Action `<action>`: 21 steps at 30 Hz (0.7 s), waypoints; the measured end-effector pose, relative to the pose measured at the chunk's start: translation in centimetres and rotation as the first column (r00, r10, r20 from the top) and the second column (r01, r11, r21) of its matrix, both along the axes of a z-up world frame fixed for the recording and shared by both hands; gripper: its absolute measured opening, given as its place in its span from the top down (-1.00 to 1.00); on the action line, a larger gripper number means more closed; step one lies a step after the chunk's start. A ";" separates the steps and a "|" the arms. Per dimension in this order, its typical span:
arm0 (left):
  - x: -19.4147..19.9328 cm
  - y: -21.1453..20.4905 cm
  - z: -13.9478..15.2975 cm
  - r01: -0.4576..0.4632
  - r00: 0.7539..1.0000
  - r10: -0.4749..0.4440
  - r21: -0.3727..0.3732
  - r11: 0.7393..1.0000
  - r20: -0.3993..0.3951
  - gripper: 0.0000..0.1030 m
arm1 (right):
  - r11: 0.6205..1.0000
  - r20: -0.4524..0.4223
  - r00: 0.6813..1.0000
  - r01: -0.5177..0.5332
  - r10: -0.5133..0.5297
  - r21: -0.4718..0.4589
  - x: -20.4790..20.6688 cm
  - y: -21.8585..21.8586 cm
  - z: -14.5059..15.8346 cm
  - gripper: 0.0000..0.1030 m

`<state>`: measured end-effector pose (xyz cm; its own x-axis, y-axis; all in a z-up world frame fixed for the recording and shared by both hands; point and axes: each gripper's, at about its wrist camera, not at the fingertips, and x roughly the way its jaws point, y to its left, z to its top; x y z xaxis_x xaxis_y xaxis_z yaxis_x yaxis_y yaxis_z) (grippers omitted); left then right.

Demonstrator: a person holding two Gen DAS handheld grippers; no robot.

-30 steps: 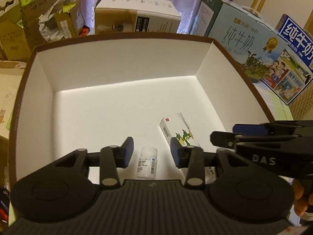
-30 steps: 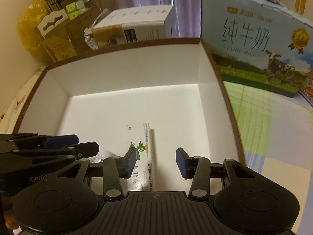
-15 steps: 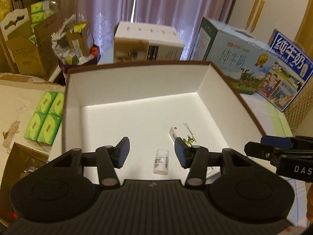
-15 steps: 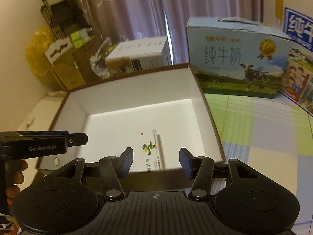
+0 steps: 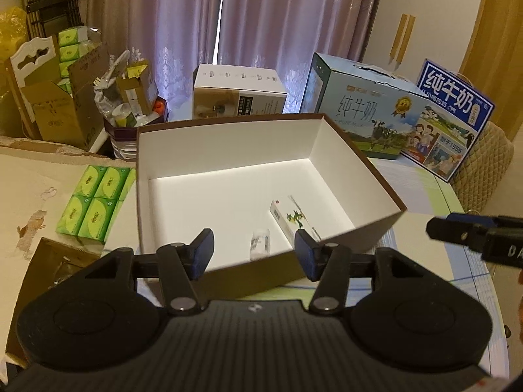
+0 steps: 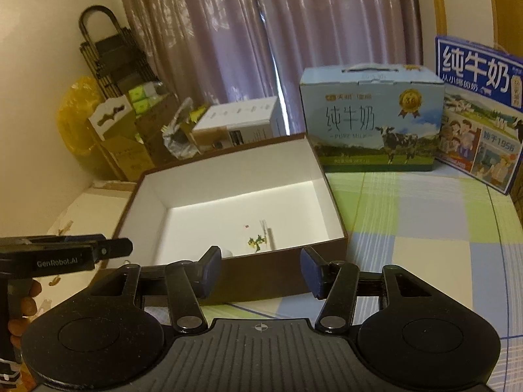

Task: Organize objects
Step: 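Withdraw both tools from the box back toward the table items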

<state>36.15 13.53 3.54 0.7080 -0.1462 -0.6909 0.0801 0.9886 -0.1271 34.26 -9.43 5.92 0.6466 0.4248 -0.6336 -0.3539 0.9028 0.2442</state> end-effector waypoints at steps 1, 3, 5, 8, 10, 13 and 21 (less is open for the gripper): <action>-0.6 0.0 0.1 -0.004 1.000 0.004 0.001 1.000 -0.001 0.03 | 1.000 0.003 1.000 -0.001 0.001 0.006 -0.4 -0.2 0.2 0.01; -1.7 -0.2 0.2 -0.005 1.000 0.005 0.001 1.000 -0.007 0.03 | 1.000 0.006 1.000 0.002 -0.002 0.013 -1.2 -0.6 0.6 0.01; -2.7 -0.4 0.3 -0.001 1.000 0.001 0.003 1.000 -0.011 0.02 | 1.000 0.012 1.000 0.000 0.000 0.011 -1.9 -0.9 0.8 0.01; -4.0 -0.9 0.4 0.001 1.000 -0.001 0.008 1.000 -0.016 0.02 | 1.000 0.014 1.000 -0.001 0.001 0.005 -3.1 -1.4 0.8 0.01; -4.7 -1.1 0.4 0.003 1.000 -0.003 0.005 1.000 -0.019 0.01 | 1.000 0.011 1.000 -0.001 0.001 0.001 -3.8 -1.8 0.8 0.01; -5.9 -1.5 0.2 0.008 1.000 -0.008 0.001 1.000 -0.026 -0.01 | 1.000 0.004 1.000 0.004 -0.004 -0.005 -4.8 -2.4 0.6 0.01; -8.1 -1.7 -1.3 0.022 0.996 -0.021 0.013 1.000 -0.082 -0.01 | 0.999 -0.082 0.996 0.035 -0.038 -0.029 -7.2 -3.7 -1.6 0.01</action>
<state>28.01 11.82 2.21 0.6459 -0.1505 -0.7484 0.0909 0.9886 -0.1203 27.06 -13.11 4.36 0.6064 0.3835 -0.6966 -0.3002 0.9216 0.2461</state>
